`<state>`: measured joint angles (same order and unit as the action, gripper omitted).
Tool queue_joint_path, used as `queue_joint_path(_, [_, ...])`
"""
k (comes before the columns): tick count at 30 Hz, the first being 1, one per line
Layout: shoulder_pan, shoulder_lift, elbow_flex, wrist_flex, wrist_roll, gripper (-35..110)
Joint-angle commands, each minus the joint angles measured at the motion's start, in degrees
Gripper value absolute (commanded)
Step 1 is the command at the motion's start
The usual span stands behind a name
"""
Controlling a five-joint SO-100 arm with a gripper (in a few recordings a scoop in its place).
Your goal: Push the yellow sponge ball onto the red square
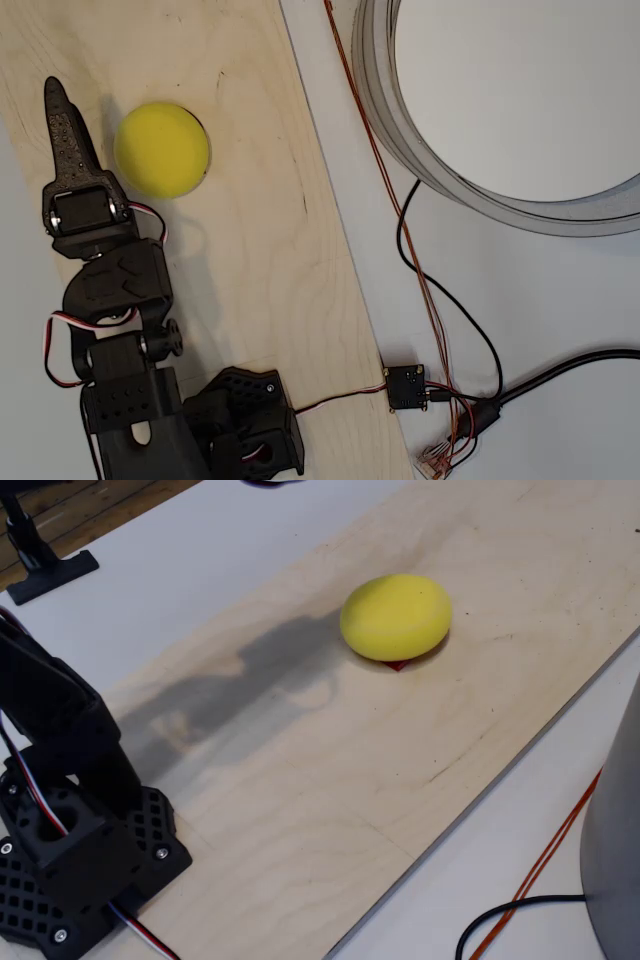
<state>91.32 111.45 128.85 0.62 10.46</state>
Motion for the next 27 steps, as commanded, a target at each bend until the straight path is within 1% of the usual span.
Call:
queue_joint_path(1, [1.5,2.6,0.5,-5.6,-2.5,35])
queue_joint_path(8, [2.2,2.2,-0.5,-7.5,-3.1,36])
queue_joint_path(13, [2.7,3.5,-1.8,-7.7,-4.7,32])
queue_joint_path(15, [2.9,4.4,-2.2,-7.8,-4.1,28])
queue_joint_path(17, [3.8,5.2,-3.3,-8.2,-3.5,7])
queue_joint_path(18, [4.7,4.5,-5.0,-7.7,-2.7,0])
queue_joint_path(20, [5.9,3.3,-8.7,-3.0,-3.0,-1])
queue_joint_path(27, [6.4,2.5,-9.3,-2.8,-6.5,-1])
